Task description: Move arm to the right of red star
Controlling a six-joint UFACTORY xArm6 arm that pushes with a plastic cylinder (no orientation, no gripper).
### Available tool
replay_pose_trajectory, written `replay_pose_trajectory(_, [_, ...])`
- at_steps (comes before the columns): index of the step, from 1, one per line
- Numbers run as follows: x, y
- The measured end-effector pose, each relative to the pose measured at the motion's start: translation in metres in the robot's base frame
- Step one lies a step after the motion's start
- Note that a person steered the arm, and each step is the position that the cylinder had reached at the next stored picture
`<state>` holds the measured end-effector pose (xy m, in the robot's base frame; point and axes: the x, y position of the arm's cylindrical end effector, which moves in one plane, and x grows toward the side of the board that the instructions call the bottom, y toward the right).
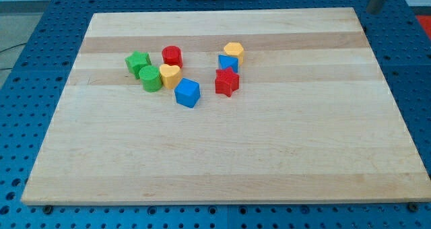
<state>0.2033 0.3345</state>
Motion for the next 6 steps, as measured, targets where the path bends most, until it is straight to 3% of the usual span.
replay_pose_trajectory(2, [0.024, -0.030])
replay_pose_trajectory(3, [0.112, -0.072])
replay_pose_trajectory(4, [0.140, -0.116])
replay_pose_trajectory(6, [0.142, -0.121])
